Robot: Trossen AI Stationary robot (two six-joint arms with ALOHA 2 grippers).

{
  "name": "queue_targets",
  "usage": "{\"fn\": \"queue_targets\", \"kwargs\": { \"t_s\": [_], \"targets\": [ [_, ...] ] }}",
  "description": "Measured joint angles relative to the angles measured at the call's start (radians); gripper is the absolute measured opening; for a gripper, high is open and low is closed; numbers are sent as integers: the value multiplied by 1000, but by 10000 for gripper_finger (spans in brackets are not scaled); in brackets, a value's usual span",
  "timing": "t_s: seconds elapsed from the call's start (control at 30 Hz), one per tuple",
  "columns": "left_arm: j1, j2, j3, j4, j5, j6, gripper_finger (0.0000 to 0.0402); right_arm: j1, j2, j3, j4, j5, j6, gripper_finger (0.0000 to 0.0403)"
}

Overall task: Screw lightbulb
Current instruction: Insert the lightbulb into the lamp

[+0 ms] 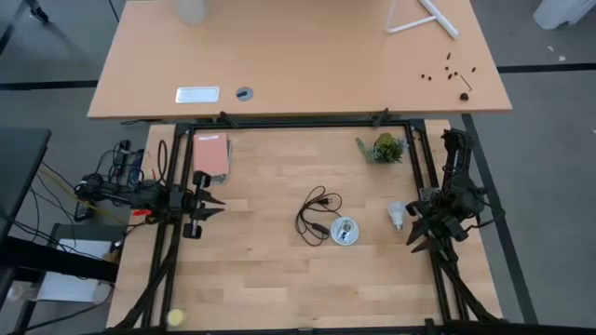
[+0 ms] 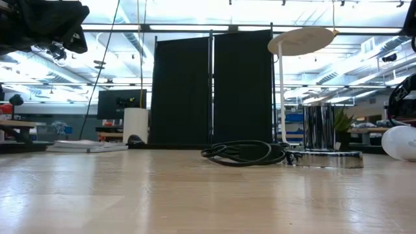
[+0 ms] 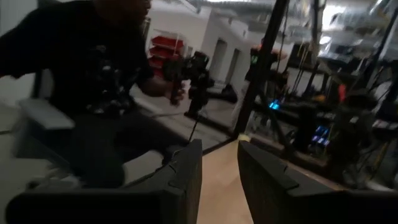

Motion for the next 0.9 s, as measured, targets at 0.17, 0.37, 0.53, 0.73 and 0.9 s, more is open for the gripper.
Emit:
{"fn": "queue_targets", "kwargs": {
  "t_s": [0.17, 0.37, 0.53, 0.73, 0.9],
  "targets": [
    [0, 0, 0, 33, 0, 0, 71, 0, 0, 0, 60, 2, -19, 112],
    [0, 0, 0, 57, -1, -4, 71, 0, 0, 0, 125, 2, -19, 112],
    [0, 0, 0, 56, -2, -105, 71, 0, 0, 0, 219, 2, -10, 112],
    [0, 0, 0, 59, -2, -284, 71, -2, 0, 0, 347, 3, -5, 112],
    [0, 0, 0, 103, -5, -533, 71, -45, 0, 0, 467, 90, -54, 112]
  ]
}}
